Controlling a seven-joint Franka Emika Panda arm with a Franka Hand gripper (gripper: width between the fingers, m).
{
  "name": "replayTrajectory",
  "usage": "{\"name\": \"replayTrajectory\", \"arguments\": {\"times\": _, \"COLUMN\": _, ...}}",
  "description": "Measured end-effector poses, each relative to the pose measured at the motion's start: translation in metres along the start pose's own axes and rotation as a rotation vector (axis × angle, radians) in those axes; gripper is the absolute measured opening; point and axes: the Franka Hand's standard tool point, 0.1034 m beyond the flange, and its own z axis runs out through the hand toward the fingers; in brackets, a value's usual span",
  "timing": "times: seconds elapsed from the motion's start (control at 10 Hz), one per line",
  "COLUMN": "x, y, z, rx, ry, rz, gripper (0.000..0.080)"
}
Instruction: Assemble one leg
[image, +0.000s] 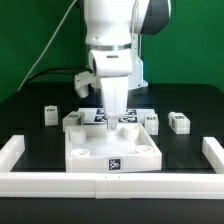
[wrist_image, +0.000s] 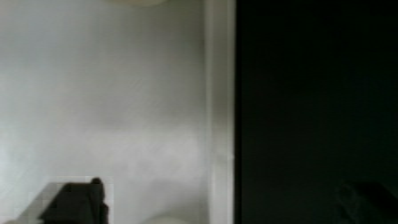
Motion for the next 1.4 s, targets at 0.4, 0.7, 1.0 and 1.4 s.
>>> {"name": "replayTrajectory", "arguments": {"times": 0.4, "x": -0.0023, "y": -0.0010, "z": 0.0084, "rx": 0.013, "ry": 0.007, "rz": 0.013, "gripper": 0.0650}}
{"name": "replayTrajectory", "arguments": {"times": 0.7, "x": -0.0028, "y": -0.0014, "z": 0.0083, "rx": 0.013, "ry": 0.006, "rz": 0.027, "gripper": 0.0393}}
{"name": "replayTrajectory", "arguments": {"times": 1.0, "x": -0.0030, "y": -0.0016, "z": 0.0084, "rx": 0.013, "ry": 0.006, "rz": 0.028, "gripper": 0.0081}}
{"name": "replayTrajectory", "arguments": {"times": 1.4, "x": -0.0034, "y": -0.0015, "z": 0.0082, "rx": 0.013, "ry": 0.006, "rz": 0.028, "gripper": 0.0057}}
